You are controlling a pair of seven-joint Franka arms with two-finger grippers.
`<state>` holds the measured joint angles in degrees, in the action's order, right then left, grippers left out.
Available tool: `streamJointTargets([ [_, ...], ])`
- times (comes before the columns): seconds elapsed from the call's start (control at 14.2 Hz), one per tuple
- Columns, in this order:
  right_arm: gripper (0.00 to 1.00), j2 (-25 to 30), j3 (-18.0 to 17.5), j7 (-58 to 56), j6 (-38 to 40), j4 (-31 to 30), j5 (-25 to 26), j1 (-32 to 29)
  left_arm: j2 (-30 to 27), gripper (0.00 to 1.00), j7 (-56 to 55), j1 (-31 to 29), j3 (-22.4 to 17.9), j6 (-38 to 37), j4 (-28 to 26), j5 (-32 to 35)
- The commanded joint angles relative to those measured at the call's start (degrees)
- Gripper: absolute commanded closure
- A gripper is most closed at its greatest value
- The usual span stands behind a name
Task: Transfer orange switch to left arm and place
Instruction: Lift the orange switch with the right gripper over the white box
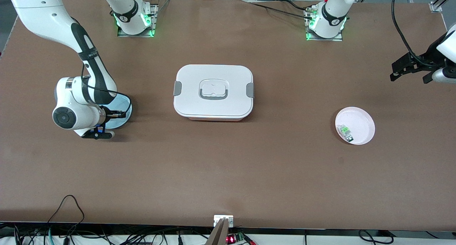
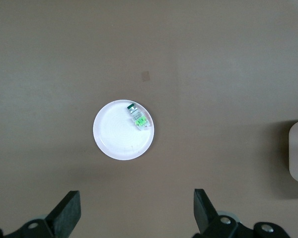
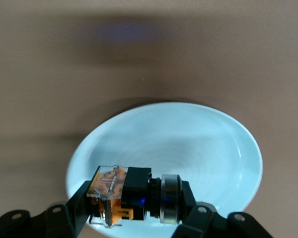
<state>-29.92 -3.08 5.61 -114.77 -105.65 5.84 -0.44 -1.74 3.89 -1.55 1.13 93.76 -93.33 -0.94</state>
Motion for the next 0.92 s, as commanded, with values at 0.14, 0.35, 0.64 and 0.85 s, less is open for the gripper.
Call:
streamJointTargets([
  [0.14,0.98,6.0,-6.8,-0.7,10.9,5.1,-0.5,-0.2,0.7,0.00,1.0,0.1,-0.1,-1.1,1.5,1.0],
  [0.35,1.00,7.0,-11.5,-0.8,16.9,9.6,-5.7,-0.2,0.7,0.00,1.0,0.1,0.0,-1.1,1.5,1.0],
  [0.64,1.00,7.2,-17.6,-0.1,18.1,13.0,-7.6,-0.2,0.7,0.00,1.1,0.1,0.0,-1.0,1.5,1.0],
  [0.85,1.00,7.2,-20.6,-0.6,17.7,15.3,-7.6,-0.2,0.7,0.00,1.1,0.1,0.0,-1.0,1.5,0.9],
])
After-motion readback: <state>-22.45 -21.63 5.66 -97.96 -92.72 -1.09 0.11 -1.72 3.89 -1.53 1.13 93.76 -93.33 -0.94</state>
